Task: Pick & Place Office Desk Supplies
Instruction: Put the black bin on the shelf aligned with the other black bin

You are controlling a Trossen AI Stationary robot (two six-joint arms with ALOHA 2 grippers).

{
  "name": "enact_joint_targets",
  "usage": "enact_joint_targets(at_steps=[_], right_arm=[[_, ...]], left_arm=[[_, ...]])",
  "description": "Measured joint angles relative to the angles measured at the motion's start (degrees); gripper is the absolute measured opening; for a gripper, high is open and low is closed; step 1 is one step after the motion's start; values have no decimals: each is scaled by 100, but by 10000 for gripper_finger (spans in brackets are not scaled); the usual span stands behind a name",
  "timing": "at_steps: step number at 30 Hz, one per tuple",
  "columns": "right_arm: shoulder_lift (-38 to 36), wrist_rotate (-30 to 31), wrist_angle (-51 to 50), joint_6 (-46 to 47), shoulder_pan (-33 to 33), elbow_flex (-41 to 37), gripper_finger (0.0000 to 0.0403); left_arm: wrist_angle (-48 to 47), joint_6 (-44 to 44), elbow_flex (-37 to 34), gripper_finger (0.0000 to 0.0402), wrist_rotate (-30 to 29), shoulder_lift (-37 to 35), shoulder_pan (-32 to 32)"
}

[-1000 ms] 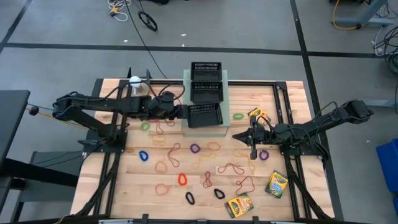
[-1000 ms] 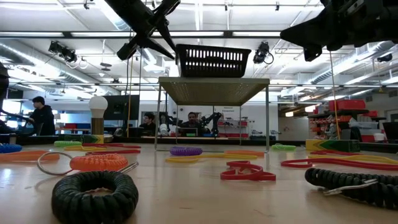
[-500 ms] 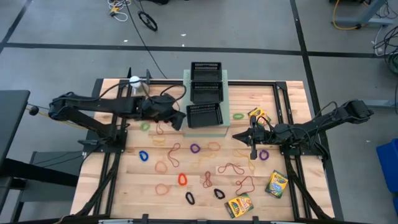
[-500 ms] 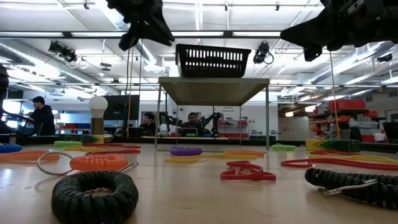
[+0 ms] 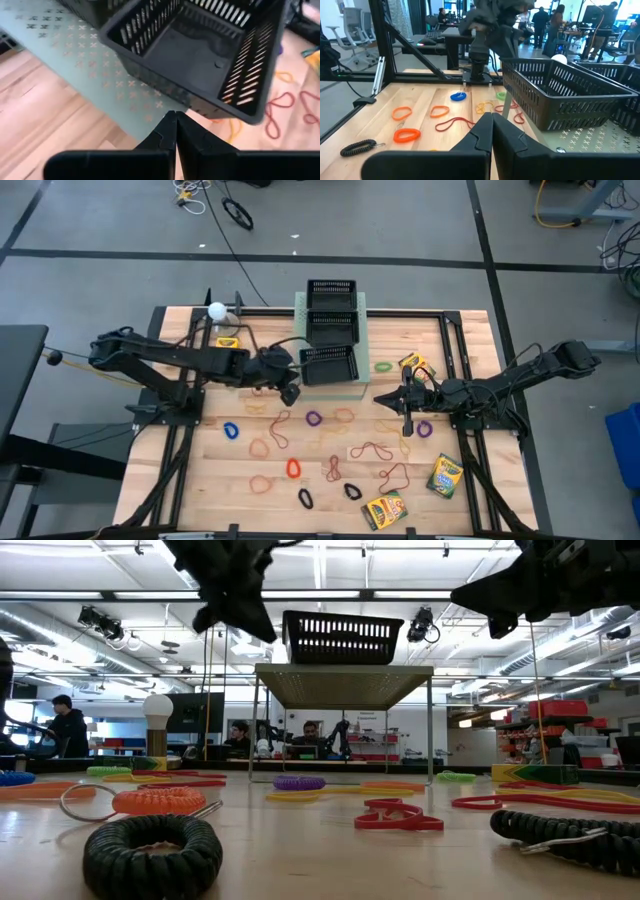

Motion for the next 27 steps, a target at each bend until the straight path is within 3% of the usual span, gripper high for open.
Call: enact_joint_targets(at_steps=[9,27], right_arm=[[0,0,-7,0,0,-2,9],[0,0,-6,-1,2,-2,9]], left_arm=[[369,447,0,7,-241,84,331],[665,676,4,7,6,191,526]])
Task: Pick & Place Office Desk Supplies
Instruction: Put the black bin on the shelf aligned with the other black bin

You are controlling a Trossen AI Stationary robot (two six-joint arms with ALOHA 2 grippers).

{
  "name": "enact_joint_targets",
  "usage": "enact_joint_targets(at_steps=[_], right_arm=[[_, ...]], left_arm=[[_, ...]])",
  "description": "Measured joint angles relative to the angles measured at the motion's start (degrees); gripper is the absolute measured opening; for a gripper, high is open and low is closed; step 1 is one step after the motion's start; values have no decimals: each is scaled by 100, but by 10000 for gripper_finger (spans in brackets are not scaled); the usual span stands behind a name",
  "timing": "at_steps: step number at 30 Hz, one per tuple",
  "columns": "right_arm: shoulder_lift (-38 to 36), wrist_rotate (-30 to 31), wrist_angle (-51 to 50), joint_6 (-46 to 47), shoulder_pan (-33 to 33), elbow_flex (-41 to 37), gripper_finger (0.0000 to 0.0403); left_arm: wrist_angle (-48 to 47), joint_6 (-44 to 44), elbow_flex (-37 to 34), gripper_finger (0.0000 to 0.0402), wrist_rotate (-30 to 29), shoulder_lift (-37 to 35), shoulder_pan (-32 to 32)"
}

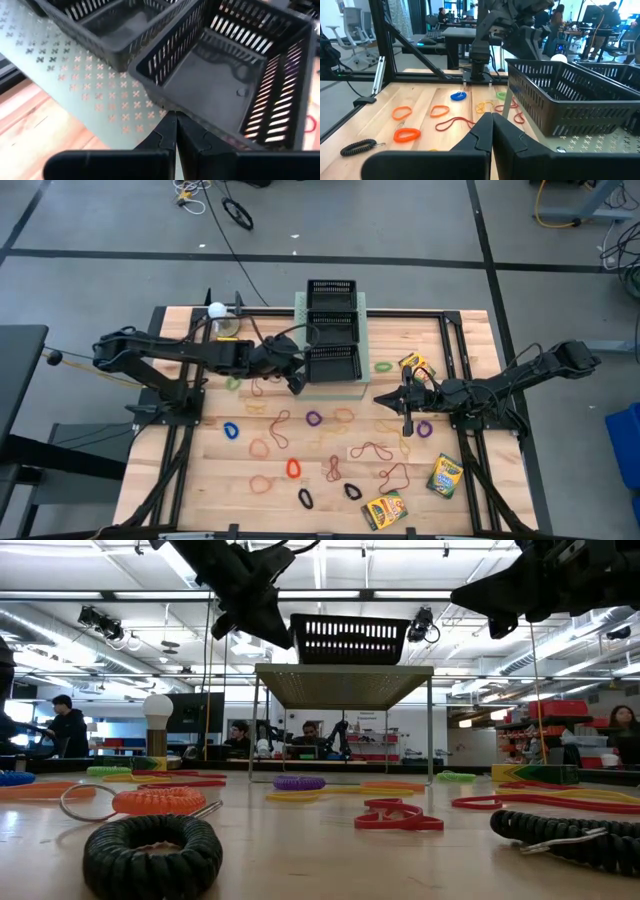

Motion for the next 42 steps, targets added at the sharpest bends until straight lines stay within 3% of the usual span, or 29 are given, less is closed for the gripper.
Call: enact_joint_targets(at_steps=[13,20,28,35,42], right_arm=[[0,0,2,-1,-2,0,9],[0,-2,-12,1,-1,0,9],[0,0,-39,0,-2,0,9],[0,21,-40,0,-2,0,9],[0,37,-39,-2,-2,0,9]], left_arm=[[4,473,-1,7,-255,-11,-2],[-294,557,-1,7,-301,-499,-47],[-276,1501,1,7,-23,-892,-898],[475,1045,1,7,-314,-311,-1701],[540,547,1,7,-771,302,-1739]])
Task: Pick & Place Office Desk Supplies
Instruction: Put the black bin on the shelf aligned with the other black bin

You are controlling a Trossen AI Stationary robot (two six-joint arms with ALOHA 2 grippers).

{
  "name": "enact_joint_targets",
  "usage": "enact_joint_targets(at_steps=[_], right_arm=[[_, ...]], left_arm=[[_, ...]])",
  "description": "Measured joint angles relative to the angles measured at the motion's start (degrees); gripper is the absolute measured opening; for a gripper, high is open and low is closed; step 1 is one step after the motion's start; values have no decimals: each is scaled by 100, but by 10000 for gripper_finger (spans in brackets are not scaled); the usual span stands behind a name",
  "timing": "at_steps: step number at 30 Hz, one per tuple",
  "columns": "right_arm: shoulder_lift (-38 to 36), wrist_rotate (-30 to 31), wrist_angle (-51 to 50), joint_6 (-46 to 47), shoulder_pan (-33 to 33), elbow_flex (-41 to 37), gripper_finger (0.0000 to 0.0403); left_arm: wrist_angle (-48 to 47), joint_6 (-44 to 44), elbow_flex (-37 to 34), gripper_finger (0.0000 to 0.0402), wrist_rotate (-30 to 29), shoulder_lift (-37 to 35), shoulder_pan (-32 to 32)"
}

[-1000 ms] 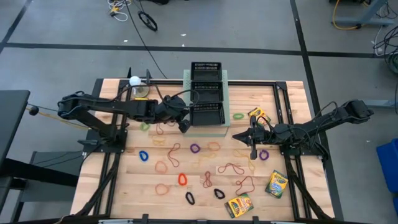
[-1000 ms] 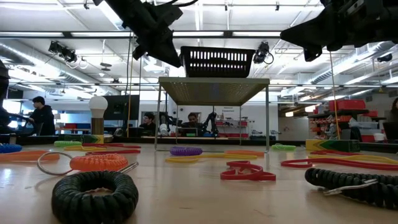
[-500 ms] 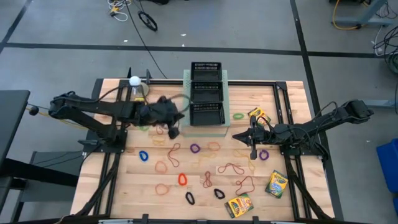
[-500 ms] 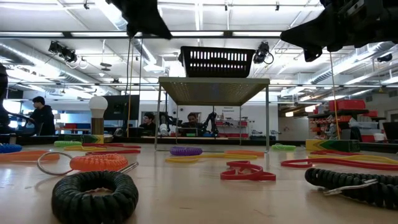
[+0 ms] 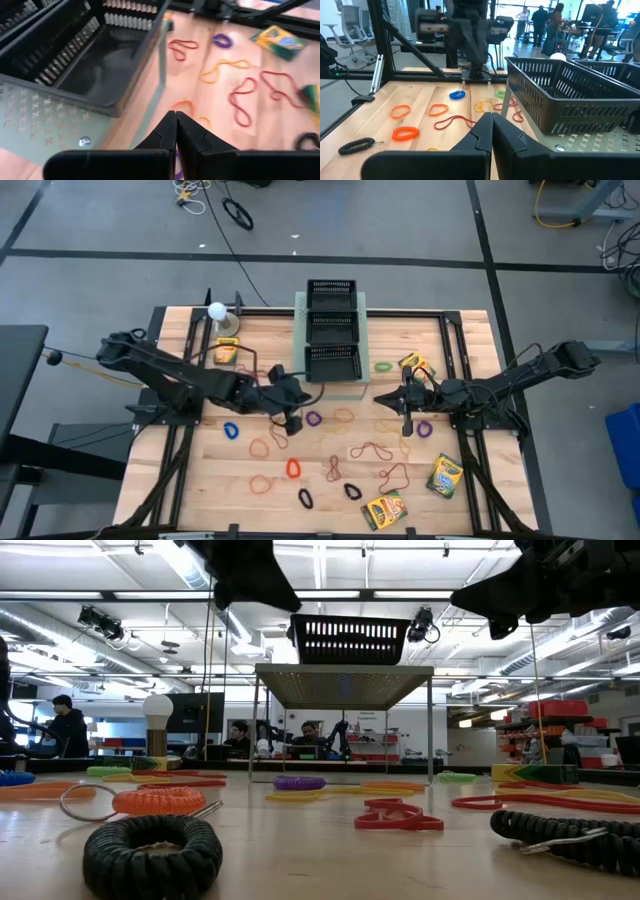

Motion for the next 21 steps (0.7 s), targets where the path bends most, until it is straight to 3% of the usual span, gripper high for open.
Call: enact_joint_targets(at_steps=[9,21], right_arm=[[0,4,0,0,0,0,9],[0,7,0,2,0,0,9]], left_arm=[[-1,-220,0,7,-549,73,136],[-29,-246,0,7,-559,73,322]])
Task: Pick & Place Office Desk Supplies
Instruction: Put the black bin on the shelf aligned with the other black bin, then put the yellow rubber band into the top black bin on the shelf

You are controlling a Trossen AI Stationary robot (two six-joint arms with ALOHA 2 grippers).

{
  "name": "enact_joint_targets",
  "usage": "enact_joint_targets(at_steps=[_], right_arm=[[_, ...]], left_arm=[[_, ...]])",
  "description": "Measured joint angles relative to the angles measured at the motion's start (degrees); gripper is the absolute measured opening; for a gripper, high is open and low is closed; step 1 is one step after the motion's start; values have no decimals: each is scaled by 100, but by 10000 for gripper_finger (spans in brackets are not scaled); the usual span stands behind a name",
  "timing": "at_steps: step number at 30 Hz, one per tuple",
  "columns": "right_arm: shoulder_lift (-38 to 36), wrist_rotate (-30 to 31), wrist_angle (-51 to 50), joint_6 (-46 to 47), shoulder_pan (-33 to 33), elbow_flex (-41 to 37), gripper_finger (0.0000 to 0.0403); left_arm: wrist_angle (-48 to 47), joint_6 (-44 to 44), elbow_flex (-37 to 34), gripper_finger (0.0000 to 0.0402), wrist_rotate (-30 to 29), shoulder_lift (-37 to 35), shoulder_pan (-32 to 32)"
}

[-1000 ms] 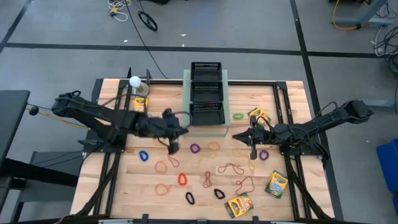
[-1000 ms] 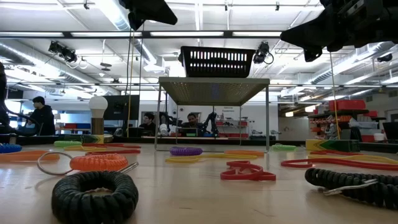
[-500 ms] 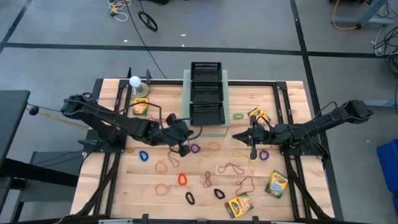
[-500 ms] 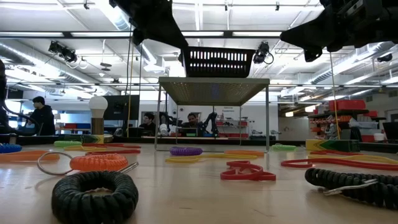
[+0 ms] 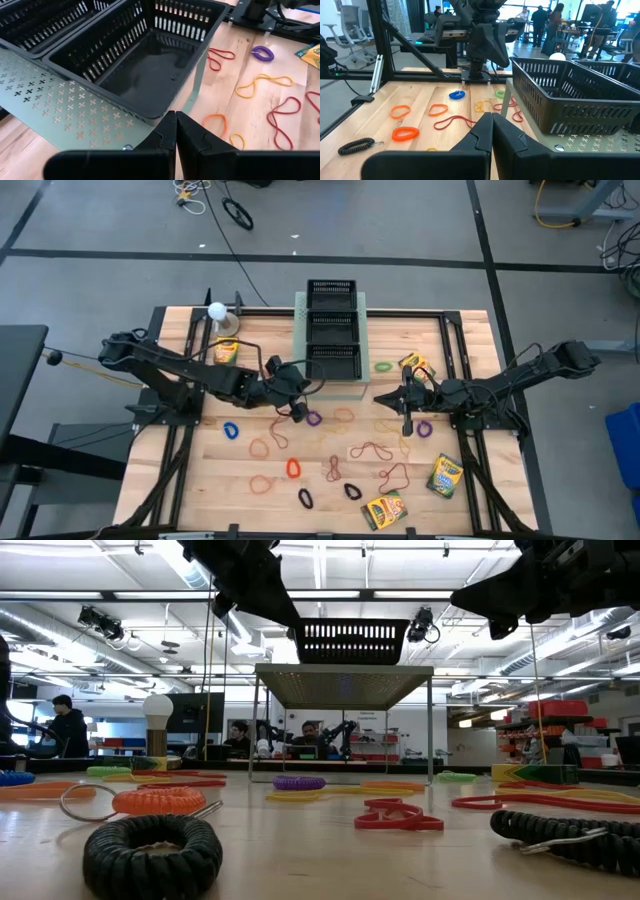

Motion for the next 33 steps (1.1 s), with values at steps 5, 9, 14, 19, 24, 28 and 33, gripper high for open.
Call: enact_joint_targets(at_steps=[5,9,14,19,24,28,33], right_arm=[[0,0,-1,0,0,0,9],[0,0,-2,50,0,0,9],[0,0,-6,89,0,0,9],[0,0,-52,109,0,0,9],[0,-2,-132,242,0,0,9],[0,-2,-131,314,2,0,9],[2,0,-268,599,0,0,9]], left_arm=[[0,-21,0,7,8,0,-22],[-34,174,-1,7,73,-35,-105],[-361,210,-2,7,69,-348,-298],[-640,212,-304,6,-35,-798,-727],[432,334,-1322,6,-107,-1371,-923],[2048,756,-2428,5,-83,-1774,-878],[4336,1267,-3858,5,-76,-2039,-777]])
